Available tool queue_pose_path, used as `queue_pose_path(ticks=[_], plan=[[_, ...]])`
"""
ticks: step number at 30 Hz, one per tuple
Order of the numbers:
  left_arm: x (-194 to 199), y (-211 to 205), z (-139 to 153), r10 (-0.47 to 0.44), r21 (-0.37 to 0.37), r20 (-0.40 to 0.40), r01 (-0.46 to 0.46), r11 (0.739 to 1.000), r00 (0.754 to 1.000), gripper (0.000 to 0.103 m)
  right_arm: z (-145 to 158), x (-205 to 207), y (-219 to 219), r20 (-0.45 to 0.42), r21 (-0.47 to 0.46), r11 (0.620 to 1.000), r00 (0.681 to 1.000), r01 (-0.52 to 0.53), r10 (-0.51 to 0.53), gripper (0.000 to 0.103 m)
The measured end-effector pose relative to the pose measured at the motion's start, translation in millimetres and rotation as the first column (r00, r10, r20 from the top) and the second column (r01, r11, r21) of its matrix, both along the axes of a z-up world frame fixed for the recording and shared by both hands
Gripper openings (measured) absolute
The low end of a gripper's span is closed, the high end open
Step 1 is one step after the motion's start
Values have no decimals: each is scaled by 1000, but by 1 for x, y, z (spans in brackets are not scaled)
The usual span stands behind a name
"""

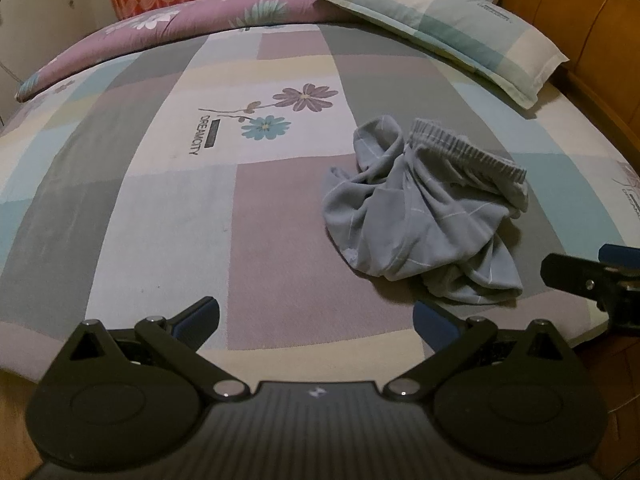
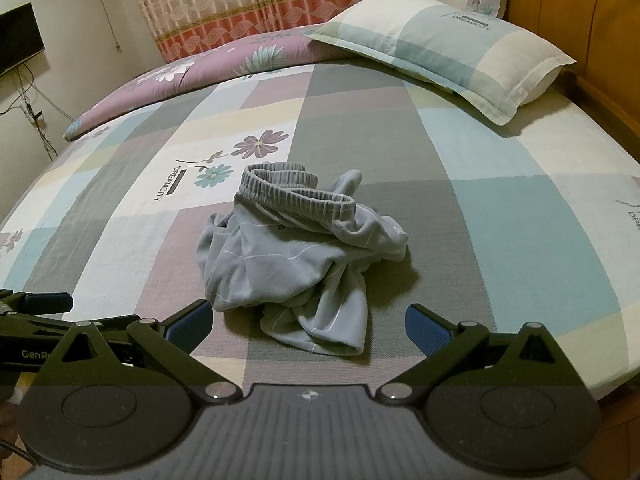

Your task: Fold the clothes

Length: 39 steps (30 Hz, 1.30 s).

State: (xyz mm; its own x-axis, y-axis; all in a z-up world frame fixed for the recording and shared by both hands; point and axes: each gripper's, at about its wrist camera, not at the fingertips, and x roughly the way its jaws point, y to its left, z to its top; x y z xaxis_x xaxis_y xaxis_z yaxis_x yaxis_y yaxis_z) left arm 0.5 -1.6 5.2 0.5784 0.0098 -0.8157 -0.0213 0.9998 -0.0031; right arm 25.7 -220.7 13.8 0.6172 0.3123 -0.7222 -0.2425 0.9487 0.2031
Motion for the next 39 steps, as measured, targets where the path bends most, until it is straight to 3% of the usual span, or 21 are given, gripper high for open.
queue_pose_path(ticks=[22, 33, 39], plan=[[-8, 8, -9, -18, -22, 16, 19, 1000, 1000, 102, 1, -10, 8, 10, -11, 1000, 1000, -23, 23, 103], [-26, 16, -8, -123, -24, 75, 125, 992, 990, 102, 9, -38, 18, 33, -59, 998, 999, -11, 13, 103], [-35, 26, -6, -129, -4, 98, 130, 991, 987, 102, 15, -45, 25, 57, -55, 998, 998, -25, 28, 103]])
